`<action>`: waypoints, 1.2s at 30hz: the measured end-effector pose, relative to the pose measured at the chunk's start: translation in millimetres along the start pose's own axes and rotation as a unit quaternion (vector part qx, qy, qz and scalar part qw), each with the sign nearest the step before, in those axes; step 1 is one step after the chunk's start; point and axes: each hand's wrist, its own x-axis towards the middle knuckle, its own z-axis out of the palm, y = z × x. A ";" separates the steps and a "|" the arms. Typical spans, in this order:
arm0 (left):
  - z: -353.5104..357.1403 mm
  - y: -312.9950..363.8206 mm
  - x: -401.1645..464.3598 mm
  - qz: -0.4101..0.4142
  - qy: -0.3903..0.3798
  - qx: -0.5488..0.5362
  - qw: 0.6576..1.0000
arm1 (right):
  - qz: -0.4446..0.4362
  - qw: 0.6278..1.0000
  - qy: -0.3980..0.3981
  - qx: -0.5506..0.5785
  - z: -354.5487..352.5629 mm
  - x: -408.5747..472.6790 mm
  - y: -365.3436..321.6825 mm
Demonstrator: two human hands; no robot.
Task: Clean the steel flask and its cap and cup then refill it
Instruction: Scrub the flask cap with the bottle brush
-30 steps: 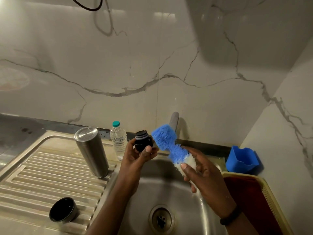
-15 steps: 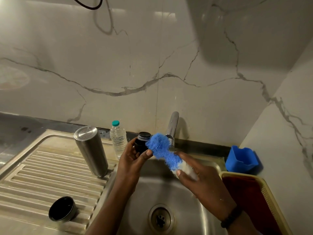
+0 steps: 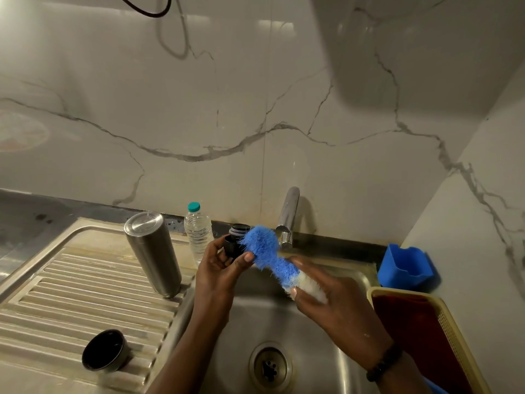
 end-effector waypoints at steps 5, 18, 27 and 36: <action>0.6 -2.2 -1.9 -0.022 -0.029 -0.027 0.999 | 0.020 1.000 0.020 0.011 -2.8 4.9 7.0; 1.5 2.9 -1.1 -0.036 -0.025 -0.026 0.999 | 0.039 0.999 0.024 0.023 6.4 1.9 2.7; 6.4 9.7 -6.6 -0.041 -0.050 -0.029 0.997 | 0.060 0.997 0.033 0.020 7.0 5.7 6.7; 5.9 9.5 -5.3 -0.055 -0.070 -0.031 0.996 | 0.046 0.997 0.046 0.036 7.7 -0.3 5.9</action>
